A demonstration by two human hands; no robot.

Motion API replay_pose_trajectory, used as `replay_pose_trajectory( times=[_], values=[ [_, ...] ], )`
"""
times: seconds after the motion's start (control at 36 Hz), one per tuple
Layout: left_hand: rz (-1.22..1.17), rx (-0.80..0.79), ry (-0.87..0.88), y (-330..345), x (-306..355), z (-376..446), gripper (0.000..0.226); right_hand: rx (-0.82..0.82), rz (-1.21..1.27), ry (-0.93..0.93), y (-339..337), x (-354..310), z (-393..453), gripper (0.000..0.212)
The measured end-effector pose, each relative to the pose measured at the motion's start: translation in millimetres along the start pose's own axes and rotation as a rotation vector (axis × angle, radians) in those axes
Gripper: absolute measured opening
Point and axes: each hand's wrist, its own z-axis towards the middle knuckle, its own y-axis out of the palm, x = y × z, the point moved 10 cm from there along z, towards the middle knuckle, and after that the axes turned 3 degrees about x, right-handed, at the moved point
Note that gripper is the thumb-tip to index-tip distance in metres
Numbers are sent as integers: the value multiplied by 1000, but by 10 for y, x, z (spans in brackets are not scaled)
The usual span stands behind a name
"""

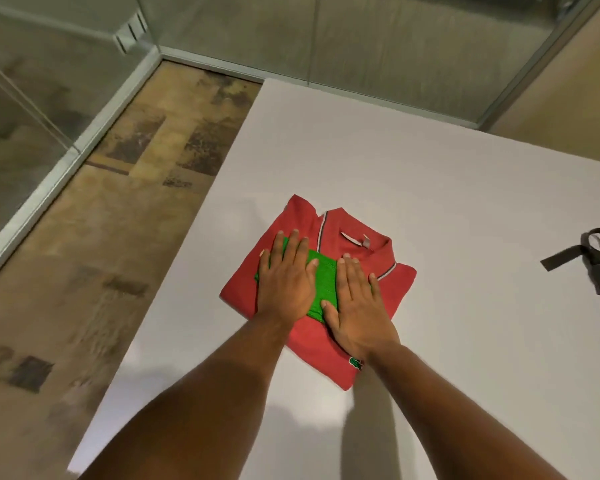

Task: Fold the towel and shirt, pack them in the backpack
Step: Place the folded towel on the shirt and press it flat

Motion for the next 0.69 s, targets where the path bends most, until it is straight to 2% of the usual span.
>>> replay_pose_trajectory(
  times=[0.33, 0.53, 0.69],
  values=[
    [52, 71, -280, -278, -1080, -627, 66, -88, -43, -263, 291, -1023, 100, 77],
    [64, 117, -364, -376, -1535, -976, 62, -86, -20, -346, 420, -1524, 20, 77],
    [55, 122, -375, -389, -1677, -1100, 62, -101, -26, -361, 440, -1687, -63, 77]
  ],
)
